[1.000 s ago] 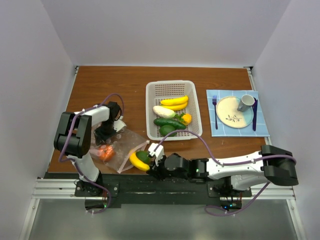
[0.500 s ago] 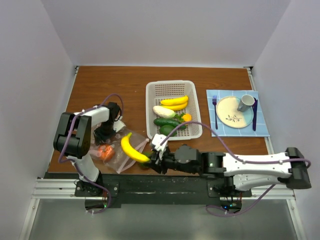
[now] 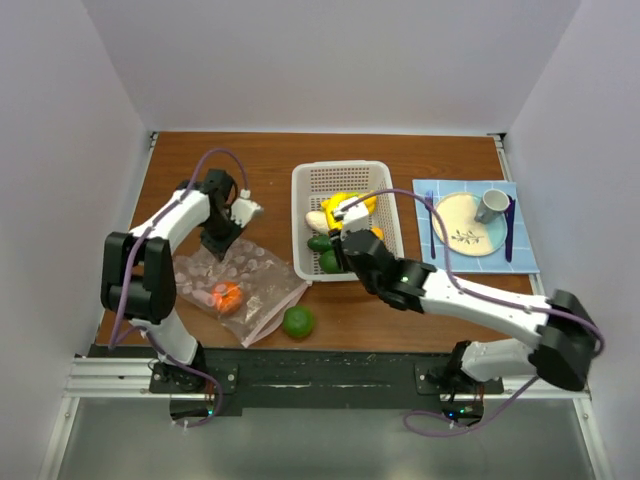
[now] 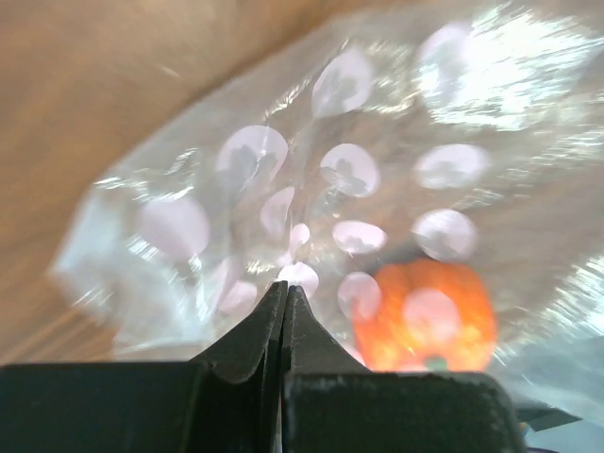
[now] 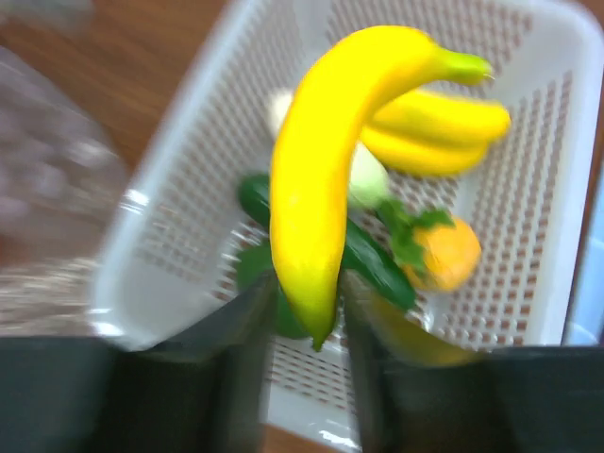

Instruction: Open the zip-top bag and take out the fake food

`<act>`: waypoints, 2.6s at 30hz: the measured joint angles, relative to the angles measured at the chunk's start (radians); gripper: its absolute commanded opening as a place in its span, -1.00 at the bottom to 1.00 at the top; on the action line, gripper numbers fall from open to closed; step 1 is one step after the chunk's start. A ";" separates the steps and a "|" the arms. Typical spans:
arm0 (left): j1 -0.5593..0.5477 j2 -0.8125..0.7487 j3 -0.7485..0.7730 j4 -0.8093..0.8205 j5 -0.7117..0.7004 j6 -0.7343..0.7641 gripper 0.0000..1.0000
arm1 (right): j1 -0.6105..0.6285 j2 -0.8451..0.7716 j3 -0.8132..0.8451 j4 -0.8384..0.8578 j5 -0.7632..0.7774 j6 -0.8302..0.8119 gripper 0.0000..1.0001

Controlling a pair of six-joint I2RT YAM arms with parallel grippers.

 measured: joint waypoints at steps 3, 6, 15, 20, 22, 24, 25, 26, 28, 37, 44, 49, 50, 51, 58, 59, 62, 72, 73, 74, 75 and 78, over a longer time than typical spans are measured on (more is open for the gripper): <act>0.000 -0.069 0.054 -0.032 0.039 -0.001 -1.00 | -0.016 0.120 0.000 -0.075 0.050 0.037 0.98; 0.000 -0.124 0.056 -0.057 0.039 0.000 -1.00 | -0.014 0.120 -0.005 -0.109 0.083 0.051 0.97; 0.002 -0.176 -0.079 -0.080 0.007 0.016 0.99 | 0.146 -0.212 -0.037 -0.042 0.039 0.022 0.97; 0.053 -0.213 -0.175 -0.050 -0.007 0.019 0.99 | 0.310 -0.140 -0.045 -0.029 -0.070 0.015 0.98; 0.080 -0.216 -0.190 -0.032 -0.006 0.019 0.99 | 0.343 -0.070 -0.056 -0.027 -0.103 0.021 0.98; 0.099 -0.229 -0.202 -0.017 -0.004 0.019 0.99 | 0.357 -0.008 -0.074 -0.024 -0.126 0.028 0.98; 0.103 -0.242 -0.213 -0.006 -0.003 0.021 0.99 | 0.360 0.023 -0.086 -0.019 -0.135 0.031 0.98; 0.104 -0.256 -0.226 0.001 -0.003 0.023 0.99 | 0.362 0.049 -0.097 -0.017 -0.144 0.032 0.98; 0.106 -0.288 -0.262 0.016 0.001 0.032 0.99 | 0.362 0.101 -0.109 -0.012 -0.148 0.036 0.98; 0.117 -0.313 -0.329 0.072 0.016 0.091 0.93 | 0.362 0.281 -0.109 0.106 -0.148 0.038 0.97; 0.113 -0.171 -0.401 0.167 -0.044 0.117 0.35 | 0.362 0.409 -0.090 0.177 -0.173 0.053 0.98; 0.113 -0.169 -0.409 0.166 -0.053 0.119 -0.09 | 0.362 0.460 -0.071 0.234 -0.188 0.074 0.66; 0.113 -0.170 -0.411 0.165 -0.055 0.120 -0.19 | 0.362 0.460 -0.071 0.235 -0.192 0.076 0.36; 0.113 -0.171 -0.412 0.165 -0.056 0.117 -0.44 | 0.362 0.460 -0.071 0.236 -0.195 0.077 0.21; 0.113 -0.176 -0.403 0.161 -0.067 0.116 -1.00 | 0.362 0.312 -0.097 0.182 -0.164 0.069 -1.00; 0.113 -0.175 -0.401 0.157 -0.066 0.116 -1.00 | 0.362 0.261 -0.097 0.177 -0.145 0.062 -1.00; 0.113 -0.175 -0.391 0.148 -0.038 0.115 -1.00 | 0.349 0.126 -0.080 0.157 -0.097 0.032 -1.00; 0.113 -0.256 -0.280 0.062 0.086 0.112 -1.00 | -0.027 0.142 0.073 0.057 0.013 -0.001 0.98; 0.113 -0.266 -0.277 0.059 0.090 0.112 -1.00 | -0.044 0.164 0.073 0.038 0.027 -0.002 0.97; 0.113 -0.273 -0.276 0.057 0.092 0.113 -1.00 | -0.050 0.179 0.073 0.021 0.039 -0.003 0.97; 0.113 -0.276 -0.276 0.052 0.092 0.113 -1.00 | -0.050 0.193 0.071 0.002 0.045 -0.003 0.97; 0.113 -0.276 -0.284 0.049 0.085 0.112 -1.00 | -0.021 0.170 0.053 -0.016 0.046 -0.004 0.97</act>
